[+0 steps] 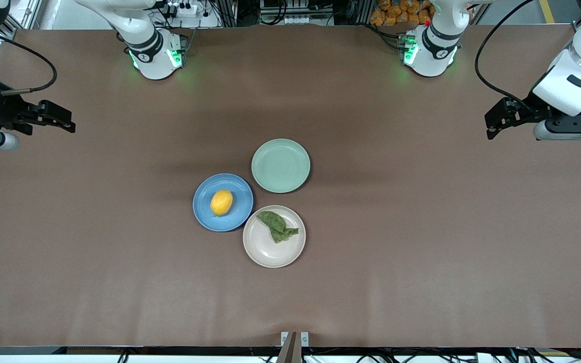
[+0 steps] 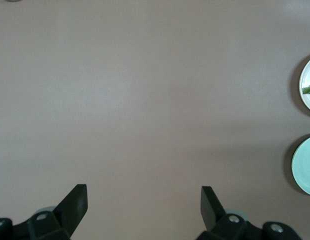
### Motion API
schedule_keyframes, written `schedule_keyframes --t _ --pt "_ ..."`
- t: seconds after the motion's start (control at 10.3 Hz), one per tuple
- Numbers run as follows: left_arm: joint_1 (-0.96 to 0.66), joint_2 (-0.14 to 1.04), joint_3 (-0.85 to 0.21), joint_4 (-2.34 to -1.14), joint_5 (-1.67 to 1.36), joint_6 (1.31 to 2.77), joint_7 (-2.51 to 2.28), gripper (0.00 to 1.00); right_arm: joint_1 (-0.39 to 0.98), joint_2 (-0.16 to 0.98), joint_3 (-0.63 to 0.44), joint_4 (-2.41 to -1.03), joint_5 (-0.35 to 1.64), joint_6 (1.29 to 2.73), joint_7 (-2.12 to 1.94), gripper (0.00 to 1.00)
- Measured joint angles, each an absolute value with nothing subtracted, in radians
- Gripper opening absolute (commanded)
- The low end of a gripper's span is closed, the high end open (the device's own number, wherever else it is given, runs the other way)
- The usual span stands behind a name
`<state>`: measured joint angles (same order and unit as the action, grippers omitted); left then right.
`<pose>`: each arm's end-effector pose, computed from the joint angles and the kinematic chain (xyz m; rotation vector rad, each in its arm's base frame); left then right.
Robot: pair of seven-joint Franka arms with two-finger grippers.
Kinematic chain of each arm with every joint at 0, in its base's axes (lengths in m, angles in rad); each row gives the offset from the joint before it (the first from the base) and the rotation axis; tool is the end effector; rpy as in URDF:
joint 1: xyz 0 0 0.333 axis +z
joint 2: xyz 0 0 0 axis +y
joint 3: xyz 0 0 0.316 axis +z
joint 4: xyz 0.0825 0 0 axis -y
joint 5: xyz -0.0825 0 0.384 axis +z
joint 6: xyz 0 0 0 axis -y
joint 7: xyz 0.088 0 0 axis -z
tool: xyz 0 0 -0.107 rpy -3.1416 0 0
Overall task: Pick lemon and lettuce from blue and beige plates
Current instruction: 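Lower the right gripper onto the lemon while the left gripper reaches the lettuce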
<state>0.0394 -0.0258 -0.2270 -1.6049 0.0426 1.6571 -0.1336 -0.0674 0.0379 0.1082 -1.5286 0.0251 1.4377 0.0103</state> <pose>0.5460 -0.1011 0.6303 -3.1023 0.0872 -0.1305 0.5510 0.0243 0.6125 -3.1088 -0.0504 0.2013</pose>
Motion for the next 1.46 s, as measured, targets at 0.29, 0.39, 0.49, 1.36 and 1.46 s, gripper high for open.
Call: schedule_keyframes --t 0.29,0.39,0.49,1.36,1.46 --pt "0.039 -0.026 -0.228 -1.605 0.043 1.657 -0.134 1.00 -0.067 0.038 0.108 -1.529 0.025 1.438 0.010 1.00" --pt "0.037 -0.025 -0.230 -1.605 0.042 1.657 -0.134 1.00 -0.067 0.038 0.108 -1.529 0.026 1.438 0.010 1.00" --pt "0.032 -0.018 -0.234 -1.605 0.028 1.656 -0.131 1.00 -0.066 0.039 0.108 -1.533 0.028 1.445 0.010 1.00" --pt "-0.361 0.328 -0.277 -1.512 -0.008 2.016 -0.797 1.00 0.179 0.472 0.110 -1.568 0.108 1.818 0.494 1.00" --pt "-0.409 0.381 -0.276 -1.511 -0.008 2.115 -0.886 1.00 0.205 0.508 0.111 -1.567 0.126 1.861 0.567 1.00"
